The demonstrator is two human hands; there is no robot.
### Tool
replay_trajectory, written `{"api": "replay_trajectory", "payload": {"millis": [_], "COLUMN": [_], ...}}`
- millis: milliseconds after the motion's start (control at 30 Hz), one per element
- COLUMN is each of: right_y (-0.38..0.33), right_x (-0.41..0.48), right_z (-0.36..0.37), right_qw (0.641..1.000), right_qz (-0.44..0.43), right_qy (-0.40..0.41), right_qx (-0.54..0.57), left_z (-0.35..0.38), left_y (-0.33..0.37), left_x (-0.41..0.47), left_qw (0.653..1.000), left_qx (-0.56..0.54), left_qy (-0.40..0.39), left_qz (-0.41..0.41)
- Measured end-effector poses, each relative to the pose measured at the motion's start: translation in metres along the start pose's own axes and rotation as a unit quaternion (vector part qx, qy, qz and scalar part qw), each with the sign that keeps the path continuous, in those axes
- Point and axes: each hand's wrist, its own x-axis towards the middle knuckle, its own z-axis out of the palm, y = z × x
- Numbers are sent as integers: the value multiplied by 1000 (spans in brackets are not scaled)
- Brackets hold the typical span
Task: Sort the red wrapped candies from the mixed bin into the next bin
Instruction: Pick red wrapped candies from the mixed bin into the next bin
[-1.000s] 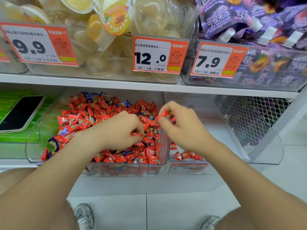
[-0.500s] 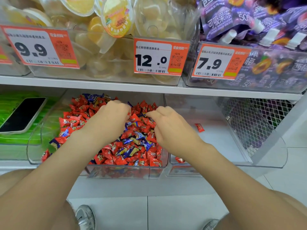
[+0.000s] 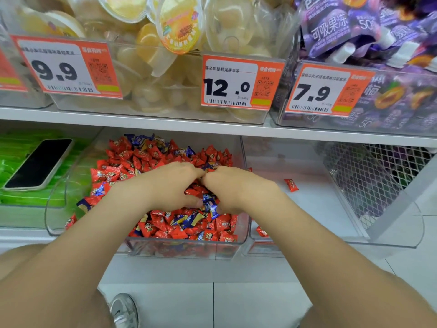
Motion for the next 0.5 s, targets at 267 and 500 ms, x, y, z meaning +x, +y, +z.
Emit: {"api": "replay_trajectory", "payload": {"millis": [267, 500], "right_y": [14, 28], "right_x": [-6, -51], "right_z": [7, 4], "right_qw": [983, 852], "right_qz": [23, 85], "right_qy": [131, 298], "right_qx": [125, 421], "left_z": [-1, 1], "left_y": [-7, 4], "left_x": [17, 14], "left_qw": [1000, 995], "left_qx": [-20, 62], "left_qy": [-16, 55], "left_qz": [-13, -52]}}
